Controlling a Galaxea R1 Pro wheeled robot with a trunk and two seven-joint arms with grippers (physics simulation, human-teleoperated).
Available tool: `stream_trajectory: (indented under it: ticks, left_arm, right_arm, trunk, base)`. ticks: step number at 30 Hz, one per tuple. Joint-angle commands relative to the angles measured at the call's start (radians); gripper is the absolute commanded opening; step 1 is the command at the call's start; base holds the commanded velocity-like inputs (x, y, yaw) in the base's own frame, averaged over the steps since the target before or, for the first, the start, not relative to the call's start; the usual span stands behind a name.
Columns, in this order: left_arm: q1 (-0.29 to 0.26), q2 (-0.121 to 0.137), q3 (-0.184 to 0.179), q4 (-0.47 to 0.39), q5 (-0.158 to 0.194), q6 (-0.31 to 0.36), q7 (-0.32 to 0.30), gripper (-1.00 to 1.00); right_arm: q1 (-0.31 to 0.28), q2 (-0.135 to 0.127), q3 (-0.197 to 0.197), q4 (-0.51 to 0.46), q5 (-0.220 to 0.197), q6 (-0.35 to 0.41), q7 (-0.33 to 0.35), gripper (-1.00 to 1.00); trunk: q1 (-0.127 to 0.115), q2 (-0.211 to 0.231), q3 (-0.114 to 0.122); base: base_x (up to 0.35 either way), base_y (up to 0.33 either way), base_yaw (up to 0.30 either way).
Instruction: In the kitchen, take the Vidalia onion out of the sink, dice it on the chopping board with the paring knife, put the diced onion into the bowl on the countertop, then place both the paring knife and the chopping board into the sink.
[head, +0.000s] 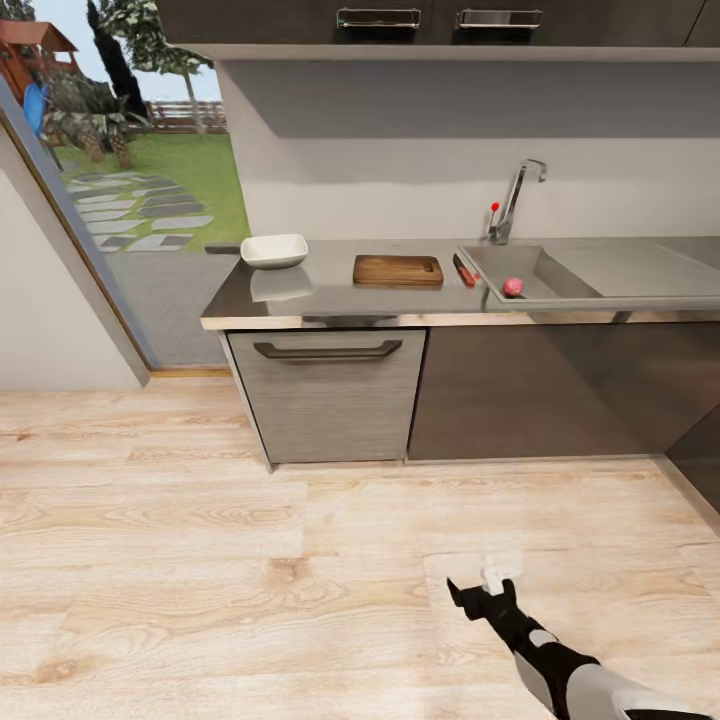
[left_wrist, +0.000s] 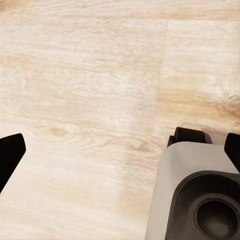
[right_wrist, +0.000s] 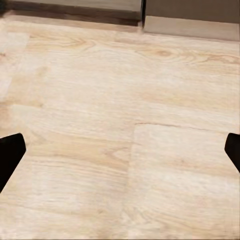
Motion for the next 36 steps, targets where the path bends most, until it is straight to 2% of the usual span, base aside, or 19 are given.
stream_trajectory:
  ticks: [1,3,8,9,12,13,14,19,25,36]
  left_arm:
    - [0.000,0.000,0.000,0.000,0.002,-0.003,0.001,1.00]
    - [0.000,0.000,0.000,0.000,0.002,-0.003,0.001,1.00]
    - [0.000,0.000,0.000,0.001,0.002,-0.002,0.002,1.00]
    - [0.000,0.000,0.000,0.002,0.002,-0.002,0.001,1.00]
    - [0.000,-0.001,0.000,0.002,0.002,-0.002,0.001,1.00]
    - [0.000,-0.001,0.000,0.002,0.002,-0.002,0.001,1.00]
    - [0.000,-0.002,-0.001,0.002,0.002,-0.002,0.001,1.00]
    - [0.000,-0.013,-0.001,0.002,0.002,-0.003,0.000,1.00]
    - [0.000,-0.014,-0.001,0.002,0.002,-0.002,0.001,1.00]
    - [0.000,-0.014,-0.001,0.002,0.002,-0.002,0.001,1.00]
  right_arm:
    - [0.031,0.007,-0.007,0.001,0.012,-0.037,-0.001,1.00]
    - [0.088,0.030,-0.006,0.001,0.022,-0.119,-0.017,1.00]
    - [0.161,0.048,-0.006,0.002,0.026,-0.196,-0.077,1.00]
    - [0.202,0.062,-0.006,0.002,0.026,-0.268,-0.119,1.00]
    - [0.251,0.091,-0.006,0.002,0.027,-0.362,-0.193,1.00]
    - [0.274,0.126,-0.006,0.002,0.027,-0.419,-0.264,1.00]
    - [0.280,0.139,-0.007,0.002,0.027,-0.439,-0.298,1.00]
    - [0.290,0.157,-0.008,0.000,0.027,-0.464,-0.379,1.00]
    - [0.291,0.158,-0.008,0.001,0.027,-0.465,-0.385,1.00]
    - [0.291,0.159,-0.006,0.001,0.027,-0.464,-0.388,1.00]
  trunk:
    - [0.000,0.000,-0.001]
    - [0.000,0.000,-0.001]
    - [0.000,0.000,-0.001]
    - [0.000,0.000,-0.001]
    - [0.000,0.000,-0.001]
    - [0.000,0.000,-0.001]
    - [0.000,0.000,-0.001]
    - [0.000,0.000,-0.001]
    - [0.000,0.000,-0.001]
    - [0.000,0.000,-0.001]
  base:
    - [0.000,0.000,0.000]
    - [0.000,0.000,0.000]
    - [0.000,0.000,0.000]
    - [0.000,0.000,0.000]
    - [0.000,0.000,0.000]
    - [0.000,0.000,0.000]
    - [0.000,0.000,0.000]
    - [0.000,0.000,0.000]
    - [0.103,-0.116,0.000]
    - [0.198,-0.242,0.000]
